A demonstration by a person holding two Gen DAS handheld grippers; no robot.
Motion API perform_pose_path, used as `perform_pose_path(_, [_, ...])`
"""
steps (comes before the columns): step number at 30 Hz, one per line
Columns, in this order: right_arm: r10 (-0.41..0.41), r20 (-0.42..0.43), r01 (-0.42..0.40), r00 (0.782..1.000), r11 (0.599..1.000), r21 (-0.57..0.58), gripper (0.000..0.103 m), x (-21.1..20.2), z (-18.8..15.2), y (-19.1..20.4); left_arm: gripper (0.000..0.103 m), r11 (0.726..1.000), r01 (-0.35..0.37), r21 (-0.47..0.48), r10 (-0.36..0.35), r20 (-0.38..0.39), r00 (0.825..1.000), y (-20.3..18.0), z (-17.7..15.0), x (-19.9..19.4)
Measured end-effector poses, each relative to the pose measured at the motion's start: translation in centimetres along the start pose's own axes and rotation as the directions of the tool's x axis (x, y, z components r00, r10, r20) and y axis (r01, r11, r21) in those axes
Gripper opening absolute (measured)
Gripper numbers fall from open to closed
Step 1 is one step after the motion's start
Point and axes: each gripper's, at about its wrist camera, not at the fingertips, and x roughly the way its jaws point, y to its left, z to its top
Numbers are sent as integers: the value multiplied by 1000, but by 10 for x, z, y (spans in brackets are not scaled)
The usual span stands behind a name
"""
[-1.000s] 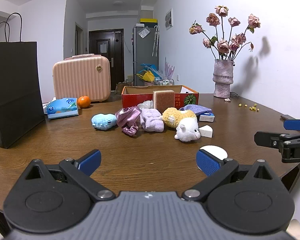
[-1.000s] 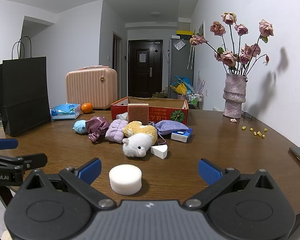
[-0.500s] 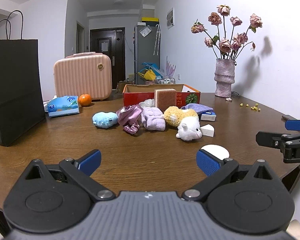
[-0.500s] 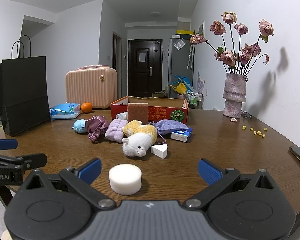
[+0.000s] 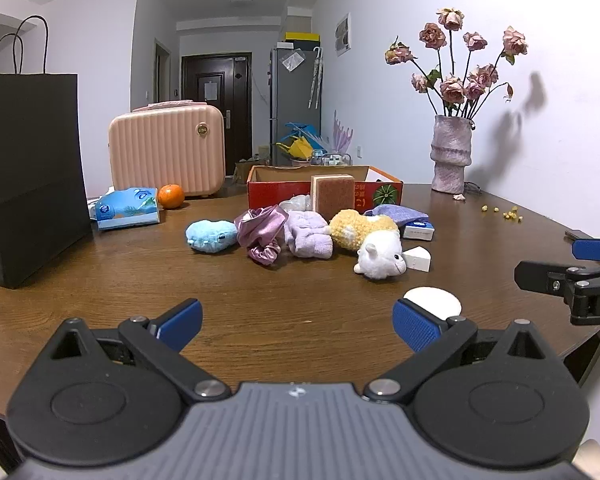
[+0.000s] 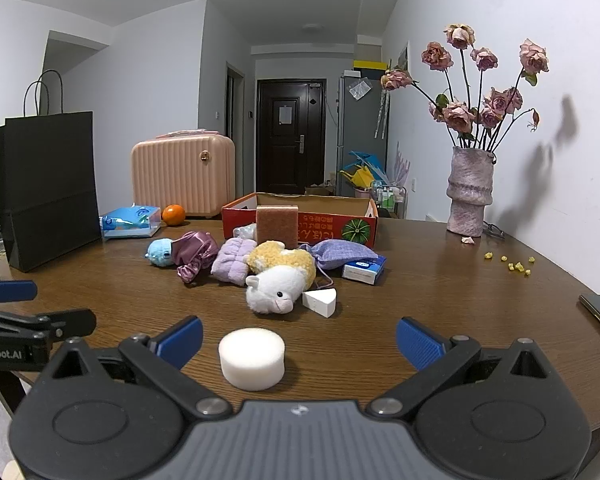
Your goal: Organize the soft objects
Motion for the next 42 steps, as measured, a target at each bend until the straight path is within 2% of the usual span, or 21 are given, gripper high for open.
perform_pose_path(42, [-3,-18,3,1000,1000,-16,103,9,-2,1,103,1000,-6,-16,5,-15,1000,5,-6,9])
